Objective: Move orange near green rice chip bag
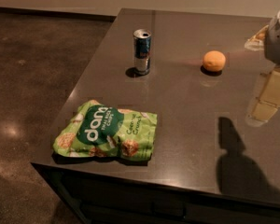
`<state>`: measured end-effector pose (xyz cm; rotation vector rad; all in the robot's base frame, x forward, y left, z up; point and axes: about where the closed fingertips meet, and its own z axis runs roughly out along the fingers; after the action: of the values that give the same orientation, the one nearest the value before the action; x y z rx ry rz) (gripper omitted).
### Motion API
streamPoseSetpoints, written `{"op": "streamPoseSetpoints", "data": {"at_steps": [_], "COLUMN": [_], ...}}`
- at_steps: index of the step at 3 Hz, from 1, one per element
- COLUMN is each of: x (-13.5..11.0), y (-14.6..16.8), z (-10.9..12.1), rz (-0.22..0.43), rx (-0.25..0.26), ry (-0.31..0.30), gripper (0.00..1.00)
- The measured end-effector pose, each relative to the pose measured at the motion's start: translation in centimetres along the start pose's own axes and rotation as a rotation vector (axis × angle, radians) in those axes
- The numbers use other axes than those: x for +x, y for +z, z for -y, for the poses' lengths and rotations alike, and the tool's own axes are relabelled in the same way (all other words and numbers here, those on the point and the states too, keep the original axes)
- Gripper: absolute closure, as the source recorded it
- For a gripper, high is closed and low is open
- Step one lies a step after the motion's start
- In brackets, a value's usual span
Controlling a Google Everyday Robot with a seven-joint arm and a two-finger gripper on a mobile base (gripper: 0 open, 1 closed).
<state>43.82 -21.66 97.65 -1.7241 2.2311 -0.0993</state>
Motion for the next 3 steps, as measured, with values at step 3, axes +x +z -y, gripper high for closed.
{"op": "streamPoseSetpoints", "data": {"at_steps": [3], "x": [-0.4], "y": [1.5], "z": [3.0], "rz": [-0.018], "rx": [0.046], "ry": [0.079], "gripper": [0.00]}}
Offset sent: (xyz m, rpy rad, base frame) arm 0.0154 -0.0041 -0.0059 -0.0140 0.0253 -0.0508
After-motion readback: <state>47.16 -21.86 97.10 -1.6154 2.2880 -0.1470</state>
